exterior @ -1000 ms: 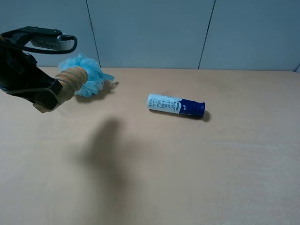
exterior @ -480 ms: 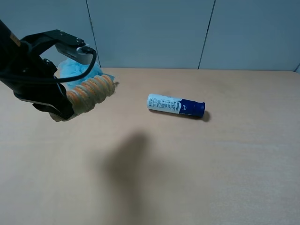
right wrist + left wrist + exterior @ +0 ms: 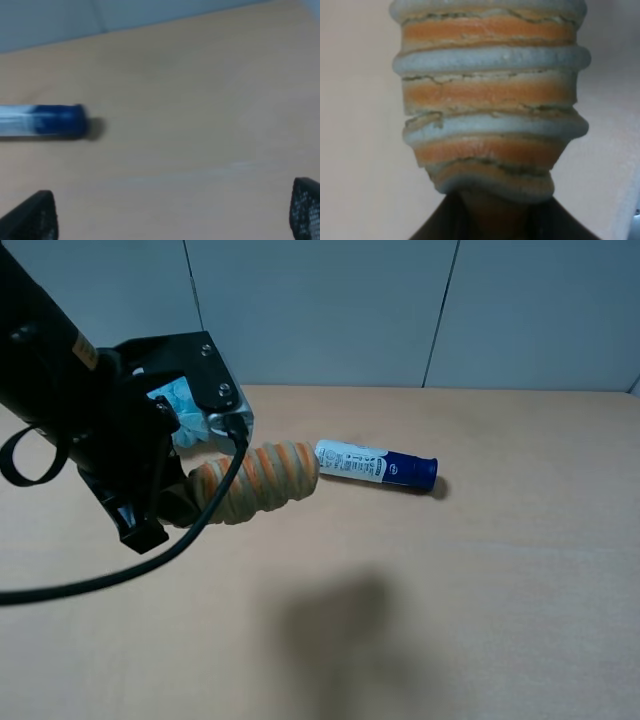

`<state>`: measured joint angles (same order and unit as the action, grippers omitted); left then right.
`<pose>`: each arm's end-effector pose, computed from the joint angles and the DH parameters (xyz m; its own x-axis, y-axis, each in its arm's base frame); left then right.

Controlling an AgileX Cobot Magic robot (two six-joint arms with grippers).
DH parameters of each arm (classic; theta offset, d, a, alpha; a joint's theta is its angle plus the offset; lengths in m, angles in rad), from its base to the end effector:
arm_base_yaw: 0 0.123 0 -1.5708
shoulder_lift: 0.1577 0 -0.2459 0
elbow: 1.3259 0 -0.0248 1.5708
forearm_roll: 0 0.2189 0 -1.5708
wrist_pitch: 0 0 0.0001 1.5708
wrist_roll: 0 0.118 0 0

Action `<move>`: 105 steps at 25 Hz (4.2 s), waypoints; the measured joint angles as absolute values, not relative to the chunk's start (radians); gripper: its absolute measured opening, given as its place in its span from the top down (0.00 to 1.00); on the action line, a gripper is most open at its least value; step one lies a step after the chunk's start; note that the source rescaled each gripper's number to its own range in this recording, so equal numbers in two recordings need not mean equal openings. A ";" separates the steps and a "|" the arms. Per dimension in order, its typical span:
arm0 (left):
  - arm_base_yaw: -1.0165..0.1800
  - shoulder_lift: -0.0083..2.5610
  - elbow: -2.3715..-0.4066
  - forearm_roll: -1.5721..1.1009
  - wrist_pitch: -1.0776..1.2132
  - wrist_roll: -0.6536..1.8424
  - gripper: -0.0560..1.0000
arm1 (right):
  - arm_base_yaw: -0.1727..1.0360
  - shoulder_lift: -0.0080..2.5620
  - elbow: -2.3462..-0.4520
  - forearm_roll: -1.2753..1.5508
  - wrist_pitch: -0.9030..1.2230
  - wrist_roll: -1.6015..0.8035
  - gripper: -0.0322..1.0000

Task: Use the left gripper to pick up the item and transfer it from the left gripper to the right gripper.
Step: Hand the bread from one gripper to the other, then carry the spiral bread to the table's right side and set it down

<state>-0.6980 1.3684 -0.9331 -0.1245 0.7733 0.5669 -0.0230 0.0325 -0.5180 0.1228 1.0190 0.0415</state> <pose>0.1885 -0.1715 0.2116 -0.3040 0.8527 -0.4248 0.9110 0.3906 0.1320 0.0353 0.0115 0.2586 -0.4336 0.1153 -0.8937 -0.0256 0.9898 0.1401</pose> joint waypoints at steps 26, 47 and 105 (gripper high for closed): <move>-0.825 1.368 -0.933 -0.219 0.539 0.811 0.94 | -0.011 1.165 -0.531 1.325 1.032 -1.041 0.00; -0.825 1.368 -0.933 -0.228 0.504 0.843 0.95 | 0.376 1.356 -0.724 1.411 0.879 -1.100 0.22; -0.824 -0.003 -0.519 0.000 1.085 0.011 0.00 | 0.376 1.357 -0.727 1.359 0.833 -0.966 0.97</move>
<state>-0.8241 -0.0030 -0.5190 0.0000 1.0849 0.0109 0.3759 1.3571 -0.7275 1.3585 0.8330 -0.9662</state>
